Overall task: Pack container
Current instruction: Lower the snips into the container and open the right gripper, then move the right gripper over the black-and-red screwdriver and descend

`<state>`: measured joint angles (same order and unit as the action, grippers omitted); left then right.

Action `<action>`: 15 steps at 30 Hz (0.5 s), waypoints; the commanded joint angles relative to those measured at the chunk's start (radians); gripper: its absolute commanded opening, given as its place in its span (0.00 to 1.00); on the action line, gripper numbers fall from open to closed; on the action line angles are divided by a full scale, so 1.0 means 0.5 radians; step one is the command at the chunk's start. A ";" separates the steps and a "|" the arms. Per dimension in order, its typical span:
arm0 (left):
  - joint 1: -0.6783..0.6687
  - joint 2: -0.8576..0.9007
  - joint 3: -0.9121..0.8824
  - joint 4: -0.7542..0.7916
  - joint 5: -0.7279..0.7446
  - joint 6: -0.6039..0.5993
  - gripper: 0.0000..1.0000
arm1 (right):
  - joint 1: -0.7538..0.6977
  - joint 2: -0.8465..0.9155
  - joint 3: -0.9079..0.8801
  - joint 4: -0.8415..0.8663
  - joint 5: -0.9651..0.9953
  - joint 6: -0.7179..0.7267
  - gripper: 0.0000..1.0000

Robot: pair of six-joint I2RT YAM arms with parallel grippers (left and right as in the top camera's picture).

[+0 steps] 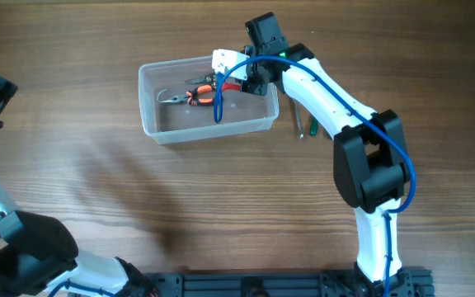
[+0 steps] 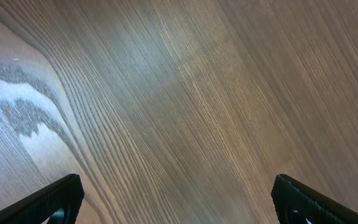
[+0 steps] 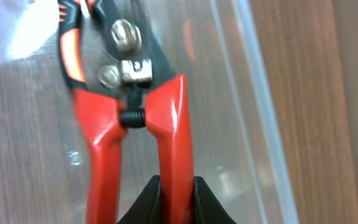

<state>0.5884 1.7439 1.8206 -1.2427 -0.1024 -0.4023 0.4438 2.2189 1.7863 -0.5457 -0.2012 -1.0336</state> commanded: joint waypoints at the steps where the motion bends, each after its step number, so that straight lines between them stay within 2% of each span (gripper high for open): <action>1: 0.008 0.006 -0.008 0.001 0.017 -0.019 1.00 | -0.065 0.011 0.011 0.025 0.005 0.056 0.15; 4: 0.008 0.006 -0.008 0.001 0.017 -0.019 1.00 | -0.077 0.011 0.012 0.018 0.007 0.119 0.20; 8: 0.008 0.006 -0.008 0.001 0.017 -0.019 1.00 | -0.071 -0.063 0.060 0.021 0.013 0.404 0.42; 10: 0.008 0.006 -0.008 0.001 0.017 -0.019 1.00 | -0.072 -0.144 0.085 0.021 0.014 0.552 0.47; 14: 0.008 0.006 -0.008 0.001 0.017 -0.019 1.00 | -0.094 -0.510 0.108 0.014 0.082 1.168 0.63; 15: 0.008 0.006 -0.008 0.001 0.017 -0.019 1.00 | -0.108 -0.599 0.108 0.006 0.110 1.308 0.64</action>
<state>0.5884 1.7439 1.8206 -1.2423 -0.1024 -0.4026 0.4038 2.1441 1.7905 -0.5453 -0.1890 -0.6987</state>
